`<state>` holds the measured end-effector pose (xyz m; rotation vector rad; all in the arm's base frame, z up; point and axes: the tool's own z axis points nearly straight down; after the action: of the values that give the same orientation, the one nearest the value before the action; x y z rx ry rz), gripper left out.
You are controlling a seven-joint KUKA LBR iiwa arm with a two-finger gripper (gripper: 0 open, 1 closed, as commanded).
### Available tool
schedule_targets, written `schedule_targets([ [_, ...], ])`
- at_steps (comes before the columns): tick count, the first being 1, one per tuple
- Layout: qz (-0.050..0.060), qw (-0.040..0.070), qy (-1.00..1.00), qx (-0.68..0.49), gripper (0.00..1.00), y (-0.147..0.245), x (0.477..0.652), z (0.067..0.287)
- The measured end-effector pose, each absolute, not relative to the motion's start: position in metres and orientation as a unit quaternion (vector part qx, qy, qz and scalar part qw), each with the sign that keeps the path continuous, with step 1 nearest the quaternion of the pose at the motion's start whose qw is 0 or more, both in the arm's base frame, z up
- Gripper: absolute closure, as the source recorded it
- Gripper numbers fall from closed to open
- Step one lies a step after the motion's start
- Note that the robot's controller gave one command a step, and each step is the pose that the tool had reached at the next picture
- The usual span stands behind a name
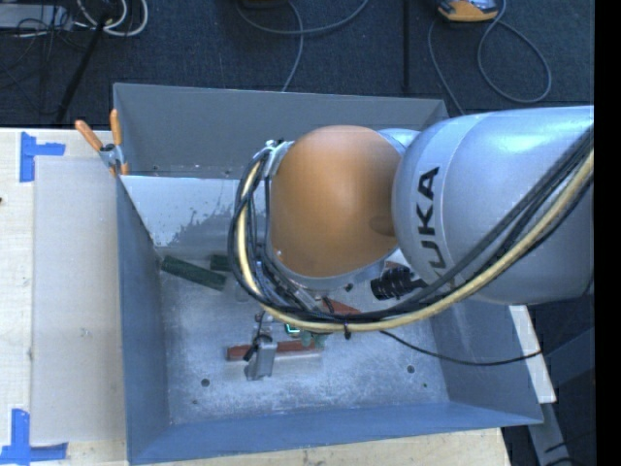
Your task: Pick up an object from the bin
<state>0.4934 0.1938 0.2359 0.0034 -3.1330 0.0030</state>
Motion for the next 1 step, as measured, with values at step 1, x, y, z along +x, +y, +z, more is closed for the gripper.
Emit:
schedule_targets([
  [1, 0.001, 0.004, -0.993, 0.117, 0.00, 0.1546, 0.5327, 0.0932],
])
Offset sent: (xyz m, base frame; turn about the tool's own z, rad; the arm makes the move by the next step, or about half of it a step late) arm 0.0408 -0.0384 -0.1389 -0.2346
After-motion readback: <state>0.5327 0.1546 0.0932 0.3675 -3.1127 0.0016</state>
